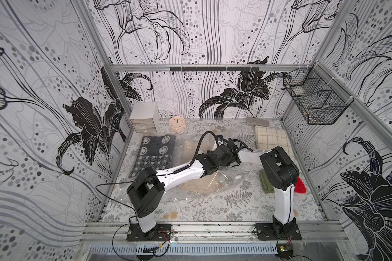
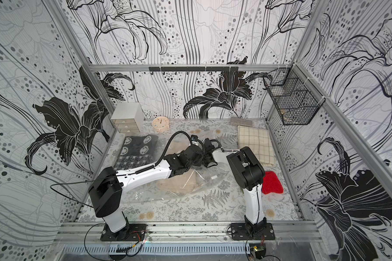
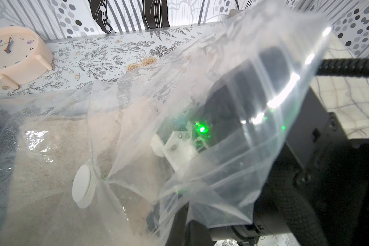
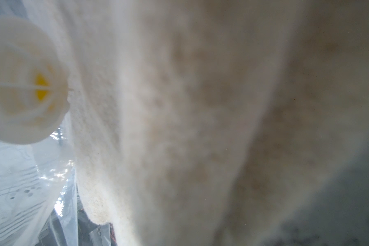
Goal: Take the scarf out of the vacuum bag
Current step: Take out the scarf from the vacuum bag.
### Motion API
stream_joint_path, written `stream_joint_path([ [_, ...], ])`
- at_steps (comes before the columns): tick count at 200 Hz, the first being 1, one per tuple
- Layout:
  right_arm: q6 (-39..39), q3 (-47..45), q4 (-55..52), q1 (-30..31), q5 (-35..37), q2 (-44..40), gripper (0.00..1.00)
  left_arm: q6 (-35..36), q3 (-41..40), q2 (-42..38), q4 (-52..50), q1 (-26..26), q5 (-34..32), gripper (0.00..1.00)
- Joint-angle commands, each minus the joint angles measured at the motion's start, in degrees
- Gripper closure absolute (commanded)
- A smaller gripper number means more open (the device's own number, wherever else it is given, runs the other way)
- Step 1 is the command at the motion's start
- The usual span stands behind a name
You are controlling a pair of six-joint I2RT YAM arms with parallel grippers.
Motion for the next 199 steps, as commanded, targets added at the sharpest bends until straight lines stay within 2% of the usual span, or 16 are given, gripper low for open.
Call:
stream_joint_path([
  [1, -1.9, -1.4, -4.7, 0.4, 2.2, -1.5, 1.0, -0.7, 0.3, -0.3, 0.1, 0.3, -2.1, 1.0],
  [93, -1.3, -7.8, -2.5, -3.6, 0.5, -7.1, 1.0, -0.9, 0.3, 0.4, 0.6, 0.5, -1.1, 1.0],
  [156, 2.0, -13.5, 6.0, -6.2, -3.5, -13.4, 1.0, -0.8, 0.7, 0.8, 0.7, 0.6, -0.5, 1.0],
  [199, 3.0, -15.8, 7.4, -8.2, -1.7, -15.6, 1.0, -0.7, 1.0, 1.1, 0.6, 0.5, 0.0, 1.0],
])
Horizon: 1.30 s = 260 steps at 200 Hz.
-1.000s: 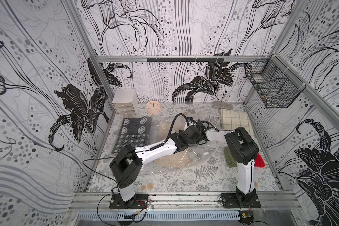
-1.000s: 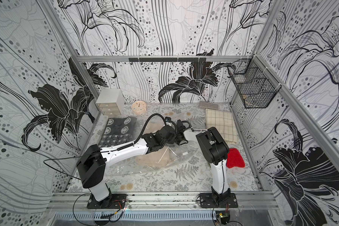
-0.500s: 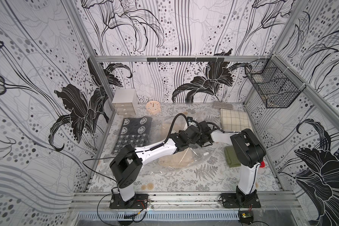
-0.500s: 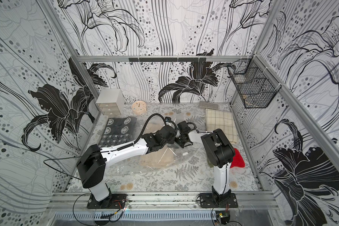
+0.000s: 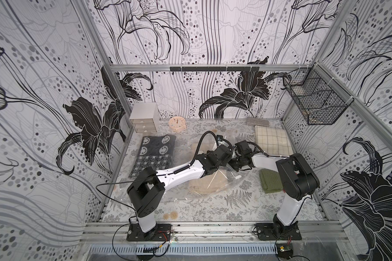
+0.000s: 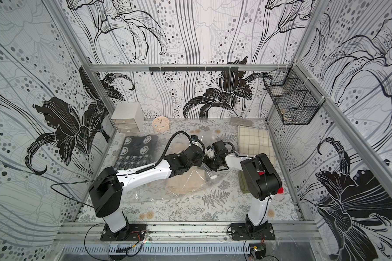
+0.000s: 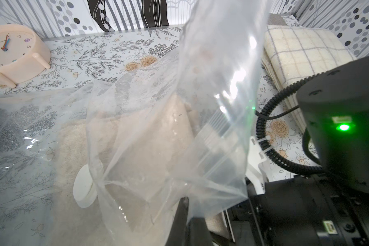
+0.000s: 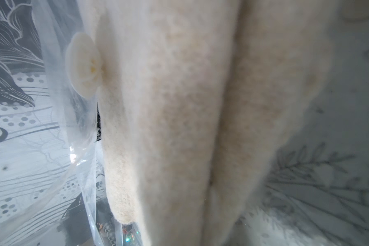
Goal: Take the scarf out of the vacuum bag
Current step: Take out the scarf from the vacuum bag.
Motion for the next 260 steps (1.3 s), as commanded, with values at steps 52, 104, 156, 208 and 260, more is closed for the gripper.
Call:
stream_joint_path([
  [52, 1.9, -3.2, 2.8, -2.9, 3.1, -4.4, 1.0, -0.7, 0.4, 0.5, 0.4, 0.6, -0.4, 1.0],
  [104, 2.4, -4.4, 3.7, -3.4, 8.3, -5.3, 1.0, -1.1, -0.4, 0.9, 0.7, 0.6, 0.6, 1.0],
  [156, 3.9, -1.4, 5.9, -3.4, 10.1, -2.3, 1.0, -1.6, -0.8, 1.1, 1.3, 0.5, 2.3, 1.0],
  [208, 1.0, 0.9, 2.0, -3.4, 11.6, -1.5, 1.0, -1.3, -1.7, 1.3, 1.2, 0.4, 3.2, 1.0],
  [260, -0.1, -3.5, 1.2, -3.5, 11.3, -2.8, 1.0, -1.9, -2.9, 1.5, 0.8, 0.2, 4.0, 1.0],
])
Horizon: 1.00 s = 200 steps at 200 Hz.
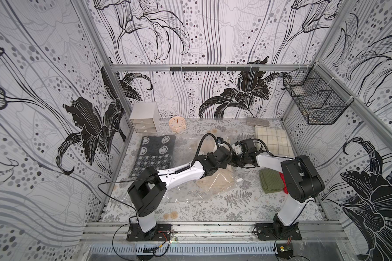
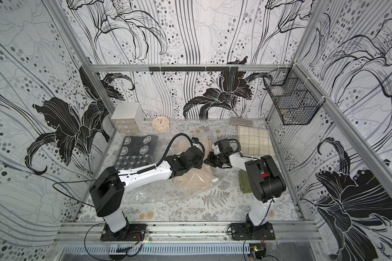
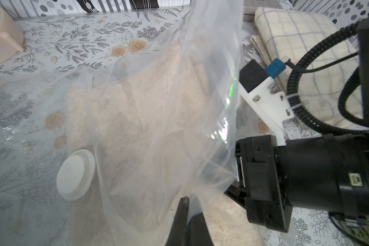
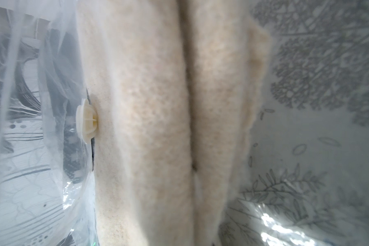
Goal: Take the scarf out of the vacuum bag
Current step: Take out the scarf from the vacuum bag.
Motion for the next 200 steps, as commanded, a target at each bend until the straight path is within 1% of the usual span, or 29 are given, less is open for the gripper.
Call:
stream_joint_path([
  [1, -1.4, -2.9, -0.8, -0.5, 0.9, -0.7, 1.0, -1.0, -1.0, 0.9, -0.1, 0.2, 0.2, 1.0],
  [43, 0.2, -7.2, 1.6, -0.3, -0.9, -1.5, 1.0, -1.4, -1.7, 0.7, -0.4, 0.1, 0.2, 1.0],
  [102, 1.1, -9.2, 1.5, -0.1, -2.1, -2.8, 1.0, -1.6, -1.4, 0.9, -0.2, -0.2, 0.6, 1.0],
  [151, 0.8, -10.6, -0.3, -0.1, -1.1, -5.9, 1.0, -0.8, -0.4, 1.4, 0.2, -0.1, 0.3, 1.0],
  [200, 0.0, -9.9, -0.8, -0.1, -0.2, -6.0, 1.0, -0.3, 0.3, 2.2, 1.5, -0.1, 0.7, 1.0],
])
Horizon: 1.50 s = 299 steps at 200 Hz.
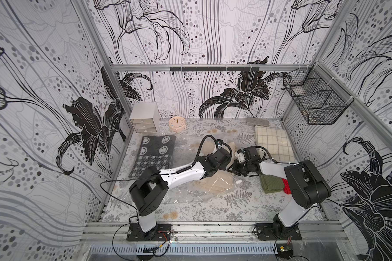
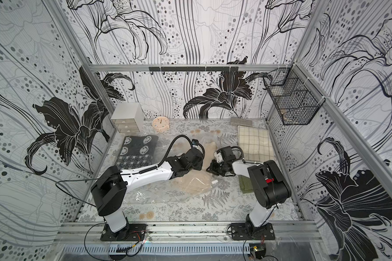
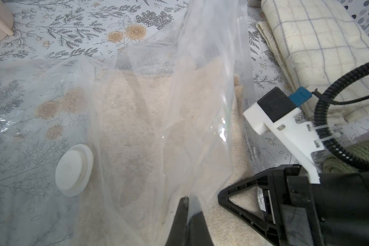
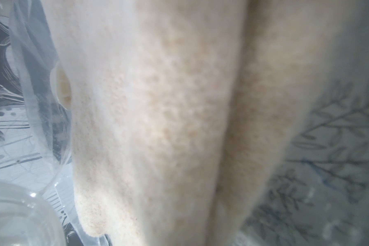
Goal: Take the scarf out of the vacuum bag
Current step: Take out the scarf from the vacuum bag.
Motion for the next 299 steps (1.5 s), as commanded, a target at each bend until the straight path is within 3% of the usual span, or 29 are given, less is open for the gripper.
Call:
stream_joint_path([
  [1, -0.5, -0.1, -2.5, 0.0, 1.3, -1.1, 1.0, 0.7, 1.1, 1.2, 1.3, -0.1, 0.1, 1.0],
  [299, -1.1, 0.5, -1.4, 0.0, 1.7, -0.2, 1.0, 0.1, 0.2, 1.6, 2.5, -0.1, 0.2, 1.0],
])
